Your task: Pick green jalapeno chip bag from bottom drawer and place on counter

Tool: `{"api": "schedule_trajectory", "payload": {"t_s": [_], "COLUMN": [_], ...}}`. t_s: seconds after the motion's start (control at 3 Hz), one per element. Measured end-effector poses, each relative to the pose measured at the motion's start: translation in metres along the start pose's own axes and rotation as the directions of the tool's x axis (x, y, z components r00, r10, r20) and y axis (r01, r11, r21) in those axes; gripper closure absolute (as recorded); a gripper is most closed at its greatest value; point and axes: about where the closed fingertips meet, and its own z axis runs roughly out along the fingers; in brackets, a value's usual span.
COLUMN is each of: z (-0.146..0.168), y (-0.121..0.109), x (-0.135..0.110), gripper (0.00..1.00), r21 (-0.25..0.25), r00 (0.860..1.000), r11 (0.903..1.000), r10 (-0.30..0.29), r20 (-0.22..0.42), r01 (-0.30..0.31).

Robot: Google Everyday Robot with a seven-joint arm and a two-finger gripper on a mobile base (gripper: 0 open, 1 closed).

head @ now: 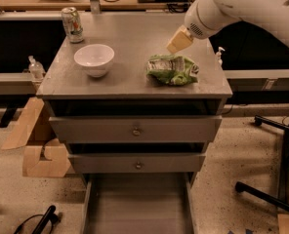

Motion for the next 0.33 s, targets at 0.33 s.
{"api": "schedule_trajectory", "payload": {"t_s": [0.33], "z": [0.0001], "y": [0.0005], "x": [-0.0004], "gripper": [0.00], "r21": [-0.001], "r00": [1.000], "r11": [1.0000], "r10": [-0.001], "r20": [0.000], "r01": [0.001]}}
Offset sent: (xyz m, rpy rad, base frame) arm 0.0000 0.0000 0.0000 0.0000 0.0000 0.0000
